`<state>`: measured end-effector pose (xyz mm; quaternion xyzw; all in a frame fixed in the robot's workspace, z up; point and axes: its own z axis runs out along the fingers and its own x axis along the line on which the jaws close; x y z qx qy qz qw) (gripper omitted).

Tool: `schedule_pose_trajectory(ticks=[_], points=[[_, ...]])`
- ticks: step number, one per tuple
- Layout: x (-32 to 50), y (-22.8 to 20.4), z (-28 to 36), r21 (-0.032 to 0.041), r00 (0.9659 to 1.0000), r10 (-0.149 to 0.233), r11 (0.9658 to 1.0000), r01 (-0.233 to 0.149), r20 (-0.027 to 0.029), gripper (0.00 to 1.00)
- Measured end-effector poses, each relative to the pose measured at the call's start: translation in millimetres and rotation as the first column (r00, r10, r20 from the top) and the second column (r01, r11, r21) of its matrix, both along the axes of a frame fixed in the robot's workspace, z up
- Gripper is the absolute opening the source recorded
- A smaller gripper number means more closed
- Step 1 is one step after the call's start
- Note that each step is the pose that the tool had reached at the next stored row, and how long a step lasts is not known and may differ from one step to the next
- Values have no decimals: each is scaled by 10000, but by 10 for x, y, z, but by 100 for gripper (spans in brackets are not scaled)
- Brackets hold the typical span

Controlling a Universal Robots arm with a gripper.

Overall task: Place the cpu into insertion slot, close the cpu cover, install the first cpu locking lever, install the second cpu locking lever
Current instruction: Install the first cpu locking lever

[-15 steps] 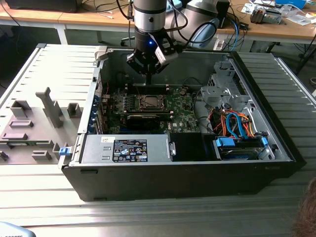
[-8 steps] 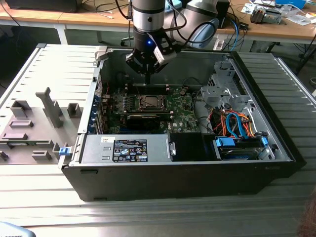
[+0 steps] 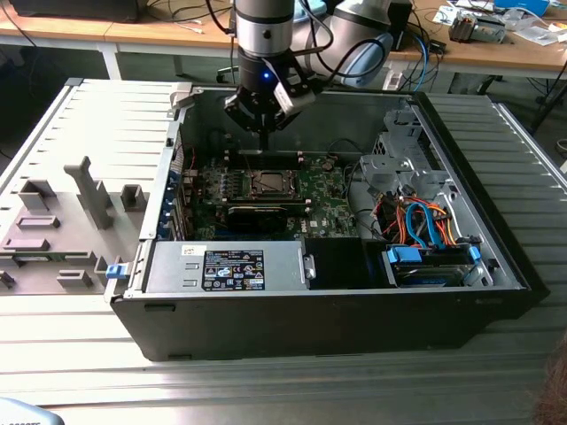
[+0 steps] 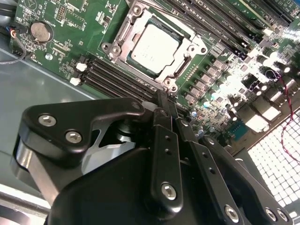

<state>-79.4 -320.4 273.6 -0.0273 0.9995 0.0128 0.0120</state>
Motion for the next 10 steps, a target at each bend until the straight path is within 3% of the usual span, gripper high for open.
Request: schedule_pose_trajectory(ticks=[10], points=[[-26, 13, -5, 0, 10000, 0, 10000, 0, 0, 11]])
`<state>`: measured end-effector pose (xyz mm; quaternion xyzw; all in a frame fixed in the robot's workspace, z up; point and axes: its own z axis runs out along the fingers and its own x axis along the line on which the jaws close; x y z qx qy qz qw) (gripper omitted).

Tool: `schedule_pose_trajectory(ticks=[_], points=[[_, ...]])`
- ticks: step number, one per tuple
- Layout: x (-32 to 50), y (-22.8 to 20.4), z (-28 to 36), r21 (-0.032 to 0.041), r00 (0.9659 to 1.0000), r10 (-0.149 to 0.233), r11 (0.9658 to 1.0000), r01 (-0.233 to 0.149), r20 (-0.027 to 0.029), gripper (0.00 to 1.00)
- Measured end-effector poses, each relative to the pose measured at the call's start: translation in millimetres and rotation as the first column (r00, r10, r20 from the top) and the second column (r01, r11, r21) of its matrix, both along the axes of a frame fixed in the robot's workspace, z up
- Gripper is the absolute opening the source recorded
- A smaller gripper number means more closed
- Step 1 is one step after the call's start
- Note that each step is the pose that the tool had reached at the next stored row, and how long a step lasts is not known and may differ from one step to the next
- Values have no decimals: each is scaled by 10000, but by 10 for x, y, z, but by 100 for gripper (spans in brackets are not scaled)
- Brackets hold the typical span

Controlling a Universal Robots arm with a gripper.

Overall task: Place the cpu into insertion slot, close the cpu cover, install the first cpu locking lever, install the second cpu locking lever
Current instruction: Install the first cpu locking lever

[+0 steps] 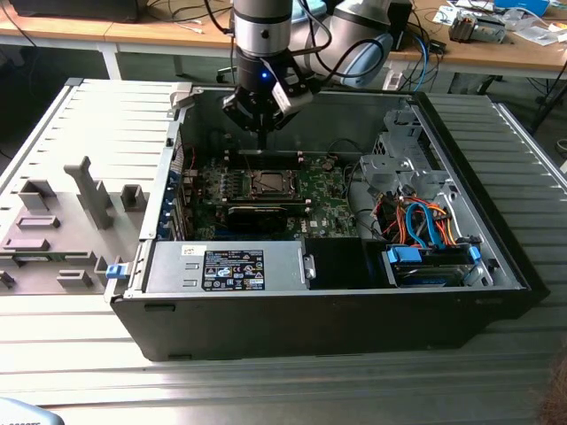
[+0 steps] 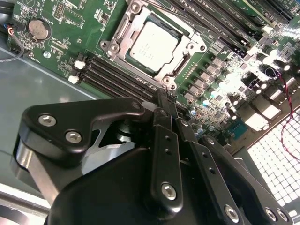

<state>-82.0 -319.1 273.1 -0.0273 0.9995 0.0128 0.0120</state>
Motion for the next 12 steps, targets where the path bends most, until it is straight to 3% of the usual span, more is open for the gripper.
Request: schedule_pose_trajectory(ticks=[12], points=[[-37, 7, -6, -1, 10000, 0, 10000, 0, 0, 11]])
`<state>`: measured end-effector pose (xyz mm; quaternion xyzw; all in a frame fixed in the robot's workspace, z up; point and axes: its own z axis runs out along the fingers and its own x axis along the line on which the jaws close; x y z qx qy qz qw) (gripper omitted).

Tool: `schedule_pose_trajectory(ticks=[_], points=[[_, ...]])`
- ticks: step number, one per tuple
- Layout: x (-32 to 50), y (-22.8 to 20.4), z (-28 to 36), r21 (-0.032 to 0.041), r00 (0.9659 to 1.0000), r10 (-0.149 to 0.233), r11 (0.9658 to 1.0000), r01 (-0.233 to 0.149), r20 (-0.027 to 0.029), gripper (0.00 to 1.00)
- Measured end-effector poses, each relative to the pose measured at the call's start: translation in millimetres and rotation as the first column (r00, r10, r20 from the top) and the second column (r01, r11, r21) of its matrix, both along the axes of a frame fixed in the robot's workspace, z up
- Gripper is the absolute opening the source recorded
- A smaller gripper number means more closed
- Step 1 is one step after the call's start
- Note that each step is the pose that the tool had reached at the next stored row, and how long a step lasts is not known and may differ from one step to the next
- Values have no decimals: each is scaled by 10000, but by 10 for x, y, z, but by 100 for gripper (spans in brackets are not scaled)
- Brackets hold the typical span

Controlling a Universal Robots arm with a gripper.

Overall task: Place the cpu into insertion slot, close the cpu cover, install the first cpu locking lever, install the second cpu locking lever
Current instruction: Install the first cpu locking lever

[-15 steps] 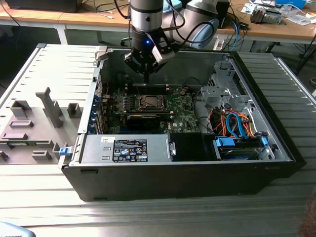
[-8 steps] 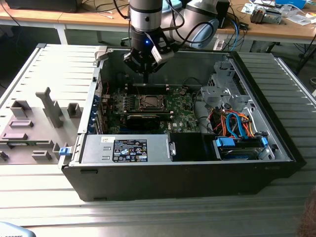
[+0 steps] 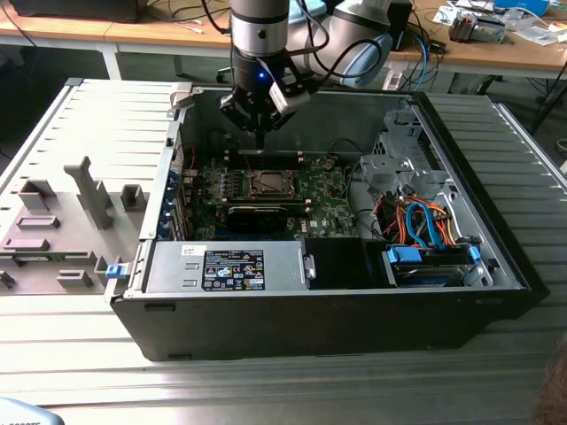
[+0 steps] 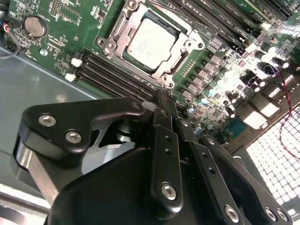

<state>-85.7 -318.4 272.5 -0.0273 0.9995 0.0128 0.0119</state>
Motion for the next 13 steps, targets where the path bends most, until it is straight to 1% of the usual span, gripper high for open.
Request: schedule_pose_trajectory(ticks=[13], points=[[-21, 21, -5, 1, 10000, -1, 10000, 1, 0, 11]])
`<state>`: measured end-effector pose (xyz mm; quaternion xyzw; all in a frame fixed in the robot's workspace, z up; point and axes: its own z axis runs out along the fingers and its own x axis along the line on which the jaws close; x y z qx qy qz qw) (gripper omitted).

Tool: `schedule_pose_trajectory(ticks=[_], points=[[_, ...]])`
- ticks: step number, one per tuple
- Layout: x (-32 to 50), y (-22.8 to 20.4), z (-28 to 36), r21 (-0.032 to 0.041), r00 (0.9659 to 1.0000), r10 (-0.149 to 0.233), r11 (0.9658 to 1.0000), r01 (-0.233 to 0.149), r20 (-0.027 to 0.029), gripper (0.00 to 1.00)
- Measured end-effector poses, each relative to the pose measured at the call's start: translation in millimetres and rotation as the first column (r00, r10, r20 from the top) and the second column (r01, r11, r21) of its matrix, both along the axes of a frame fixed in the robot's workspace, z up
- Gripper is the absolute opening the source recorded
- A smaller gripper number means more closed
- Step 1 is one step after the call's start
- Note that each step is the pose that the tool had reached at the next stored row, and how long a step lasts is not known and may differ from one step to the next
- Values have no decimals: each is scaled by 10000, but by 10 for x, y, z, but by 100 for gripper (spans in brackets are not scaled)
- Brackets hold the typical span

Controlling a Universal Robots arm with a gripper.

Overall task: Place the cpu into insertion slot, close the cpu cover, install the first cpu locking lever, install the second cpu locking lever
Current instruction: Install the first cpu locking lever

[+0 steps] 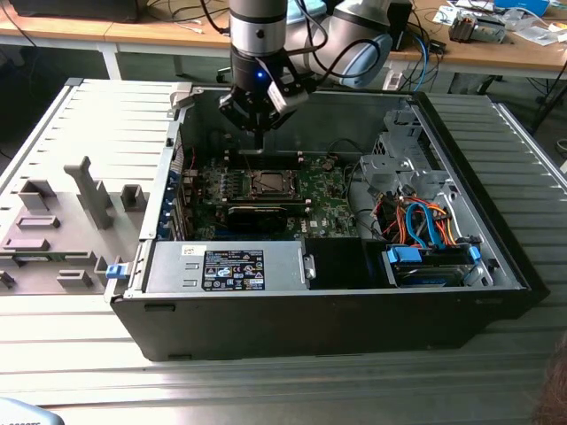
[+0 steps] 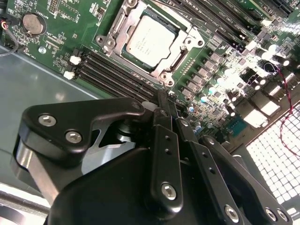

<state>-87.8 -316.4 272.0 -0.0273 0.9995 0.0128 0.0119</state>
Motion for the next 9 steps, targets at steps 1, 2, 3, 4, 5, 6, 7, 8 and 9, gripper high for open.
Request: schedule_pose_trajectory(ticks=[1, 2, 3, 4, 5, 6, 7, 8, 9], points=[[-1, 3, 0, -1, 10000, 0, 10000, 0, 0, 11], [-3, 5, -1, -1, 10000, 0, 10000, 0, 0, 11], [-5, 7, -1, 0, 10000, 1, 10000, -1, 1, 11], [-6, 9, -1, 0, 10000, 1, 10000, -1, 0, 11], [-9, 11, -2, 0, 10000, 1, 10000, -1, 1, 11], [-11, 13, -2, 0, 10000, 1, 10000, -1, 0, 11], [-14, 15, -2, 0, 10000, 1, 10000, -1, 0, 11], [-16, 18, -3, 0, 10000, 0, 10000, 0, 1, 11], [-19, 22, -3, 0, 10000, 1, 10000, -1, 0, 11]])
